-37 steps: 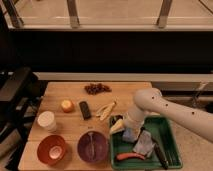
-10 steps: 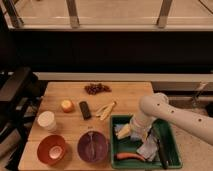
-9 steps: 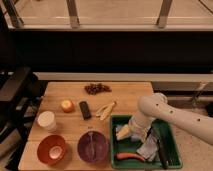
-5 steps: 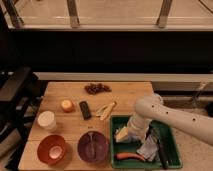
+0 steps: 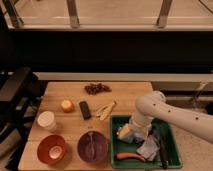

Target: Place sponge in red bowl

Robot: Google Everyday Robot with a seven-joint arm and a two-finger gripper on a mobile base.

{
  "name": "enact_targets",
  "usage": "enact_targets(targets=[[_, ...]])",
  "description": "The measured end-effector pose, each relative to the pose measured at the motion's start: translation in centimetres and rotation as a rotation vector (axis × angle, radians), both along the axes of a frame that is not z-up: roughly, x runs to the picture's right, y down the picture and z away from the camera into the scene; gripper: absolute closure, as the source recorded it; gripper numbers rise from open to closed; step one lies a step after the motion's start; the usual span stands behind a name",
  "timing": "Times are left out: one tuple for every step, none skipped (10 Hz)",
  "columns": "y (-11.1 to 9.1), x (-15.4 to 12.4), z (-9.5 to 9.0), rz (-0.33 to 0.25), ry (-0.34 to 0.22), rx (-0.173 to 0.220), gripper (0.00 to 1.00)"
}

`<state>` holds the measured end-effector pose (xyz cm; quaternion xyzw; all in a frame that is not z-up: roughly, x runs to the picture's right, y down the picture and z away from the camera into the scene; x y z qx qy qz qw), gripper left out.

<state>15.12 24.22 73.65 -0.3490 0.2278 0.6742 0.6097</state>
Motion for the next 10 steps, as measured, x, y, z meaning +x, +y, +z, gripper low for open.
enact_targets(targets=[[-1.1, -0.1, -0.9, 0.013, 0.001, 0.009, 0.2], [-2.1, -0.3, -1.8, 0.025, -0.002, 0.02, 0.2], [-2.7, -0.5, -2.3, 0.035, -0.006, 0.029, 0.2], [-3.1, -0.8, -2.3, 0.041, -0.013, 0.038, 0.2], [-3.3, -1.1, -1.8, 0.05, -0.019, 0.055, 0.2], [-3.3, -1.2, -0.9, 0.054, -0.012, 0.088, 0.2], [-3.4, -1.4, 0.1, 0.059, -0.001, 0.13, 0.2], [-3.7, -1.4, 1.3, 0.058, 0.012, 0.173, 0.2], [-4.0, -1.4, 1.9, 0.054, 0.02, 0.198, 0.2], [-4.4, -1.3, 2.3, 0.044, 0.03, 0.216, 0.2]])
